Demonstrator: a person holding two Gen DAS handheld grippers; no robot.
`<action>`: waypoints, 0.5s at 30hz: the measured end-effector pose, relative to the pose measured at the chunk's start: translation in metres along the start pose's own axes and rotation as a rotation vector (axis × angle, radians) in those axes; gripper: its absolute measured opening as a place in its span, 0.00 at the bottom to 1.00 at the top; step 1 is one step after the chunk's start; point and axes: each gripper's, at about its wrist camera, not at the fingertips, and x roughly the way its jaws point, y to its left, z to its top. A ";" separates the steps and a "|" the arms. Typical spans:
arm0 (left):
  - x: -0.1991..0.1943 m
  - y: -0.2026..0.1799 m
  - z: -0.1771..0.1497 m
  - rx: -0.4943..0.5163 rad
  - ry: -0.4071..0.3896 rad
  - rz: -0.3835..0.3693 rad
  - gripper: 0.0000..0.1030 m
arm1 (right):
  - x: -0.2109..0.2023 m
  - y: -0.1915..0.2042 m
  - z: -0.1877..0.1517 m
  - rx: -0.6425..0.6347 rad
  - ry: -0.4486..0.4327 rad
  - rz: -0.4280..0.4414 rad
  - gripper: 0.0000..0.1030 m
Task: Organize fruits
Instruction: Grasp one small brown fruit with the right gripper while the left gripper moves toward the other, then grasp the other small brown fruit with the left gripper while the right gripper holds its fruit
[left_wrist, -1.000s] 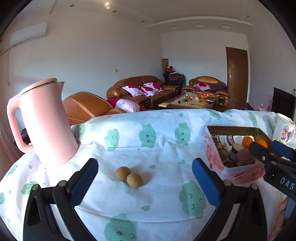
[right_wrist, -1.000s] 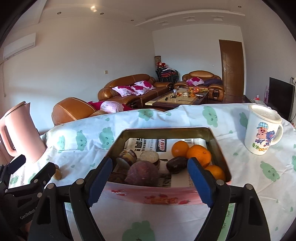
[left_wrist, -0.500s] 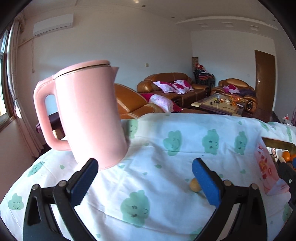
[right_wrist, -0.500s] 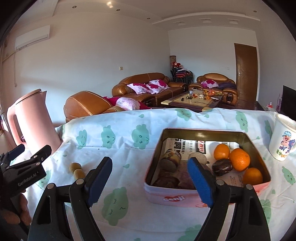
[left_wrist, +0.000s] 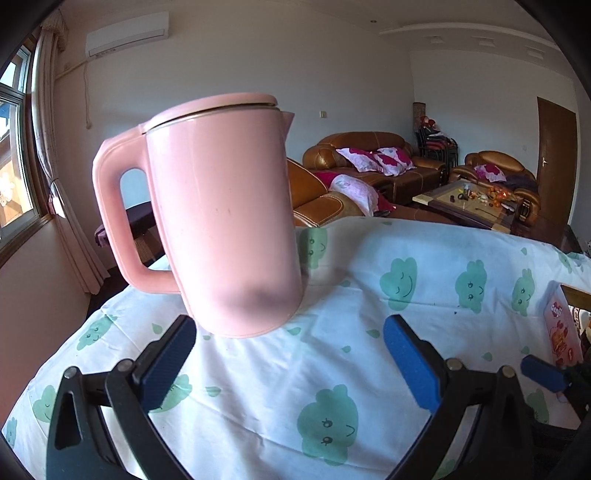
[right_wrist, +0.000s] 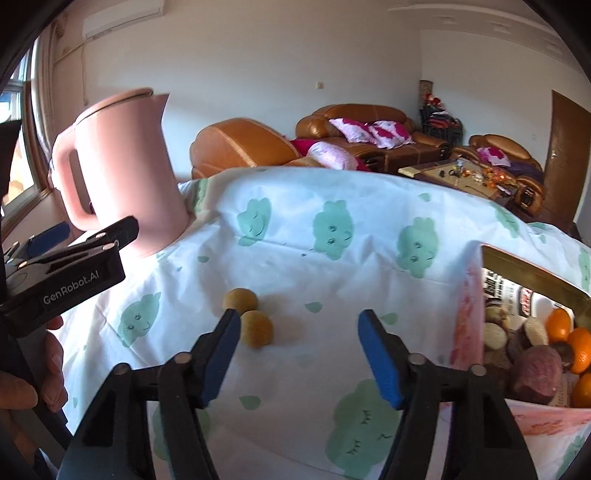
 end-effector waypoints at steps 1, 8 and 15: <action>0.001 0.001 0.001 -0.002 0.005 -0.011 1.00 | 0.007 0.003 0.001 -0.006 0.026 0.018 0.51; 0.004 0.006 0.002 -0.017 0.010 -0.018 1.00 | 0.036 0.019 0.006 -0.056 0.141 0.054 0.40; 0.012 0.006 -0.001 -0.035 0.039 -0.078 1.00 | 0.014 0.012 0.002 -0.022 0.056 0.040 0.27</action>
